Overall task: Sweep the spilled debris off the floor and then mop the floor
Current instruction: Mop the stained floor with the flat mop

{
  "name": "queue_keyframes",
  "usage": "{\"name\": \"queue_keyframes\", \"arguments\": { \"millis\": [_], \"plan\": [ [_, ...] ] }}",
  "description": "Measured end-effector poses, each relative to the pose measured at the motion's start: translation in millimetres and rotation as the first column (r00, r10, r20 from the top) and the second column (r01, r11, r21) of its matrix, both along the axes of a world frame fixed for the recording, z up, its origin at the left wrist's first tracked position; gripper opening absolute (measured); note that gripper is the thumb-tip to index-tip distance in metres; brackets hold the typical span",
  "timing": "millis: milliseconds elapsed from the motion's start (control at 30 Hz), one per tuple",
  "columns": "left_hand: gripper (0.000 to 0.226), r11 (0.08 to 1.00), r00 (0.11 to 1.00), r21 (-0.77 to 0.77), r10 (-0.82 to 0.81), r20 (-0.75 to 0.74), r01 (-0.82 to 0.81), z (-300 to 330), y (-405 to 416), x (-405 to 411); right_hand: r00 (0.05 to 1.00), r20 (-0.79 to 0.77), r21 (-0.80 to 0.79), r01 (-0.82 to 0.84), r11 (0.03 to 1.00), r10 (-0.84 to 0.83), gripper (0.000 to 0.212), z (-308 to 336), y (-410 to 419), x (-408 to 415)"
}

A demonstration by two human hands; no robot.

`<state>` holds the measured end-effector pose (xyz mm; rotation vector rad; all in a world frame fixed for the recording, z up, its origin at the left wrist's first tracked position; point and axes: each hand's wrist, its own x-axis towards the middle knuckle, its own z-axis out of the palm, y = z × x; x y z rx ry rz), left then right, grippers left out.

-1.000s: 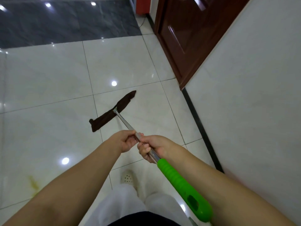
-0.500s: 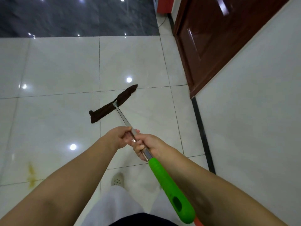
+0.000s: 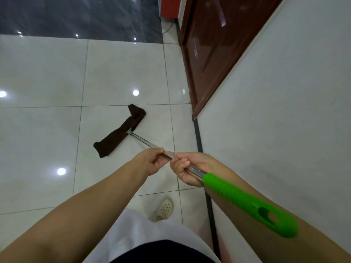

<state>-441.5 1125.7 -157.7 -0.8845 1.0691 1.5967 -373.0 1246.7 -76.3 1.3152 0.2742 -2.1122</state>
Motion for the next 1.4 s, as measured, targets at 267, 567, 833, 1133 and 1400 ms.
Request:
{"name": "queue_keyframes", "arguments": {
  "millis": [267, 567, 833, 1133, 1400],
  "plan": [
    [0.020, 0.992, 0.995, 0.126, 0.019, 0.098, -0.032, 11.3, 62.8, 4.6, 0.999, 0.036, 0.032, -0.011, 0.999, 0.010, 0.032, 22.6, 68.7, 4.4],
    [0.018, 0.987, 0.996, 0.149, 0.044, 0.073, -0.054, -3.6, 90.6, -46.2, 0.971, 0.005, 0.039, -0.240, 0.970, 0.240, 0.022, 16.1, 102.4, -52.2],
    [0.021, 0.970, 0.980, 0.141, 0.194, 0.039, -0.198, -4.8, 85.3, -155.4, 0.880, 0.020, 0.057, -0.474, 0.878, 0.474, 0.042, 4.7, 104.9, -180.2],
    [0.024, 0.905, 0.912, 0.121, 0.408, 0.027, -0.409, 7.9, 50.0, -260.1, 0.679, 0.053, 0.182, -0.728, 0.661, 0.732, 0.035, 15.3, 64.8, -317.2],
    [0.025, 0.803, 0.807, 0.086, 0.590, 0.026, -0.590, 13.0, 12.4, -294.0, 0.516, 0.053, 0.218, -0.841, 0.494, 0.855, 0.034, 15.8, 21.6, -378.3]
  ]
}}
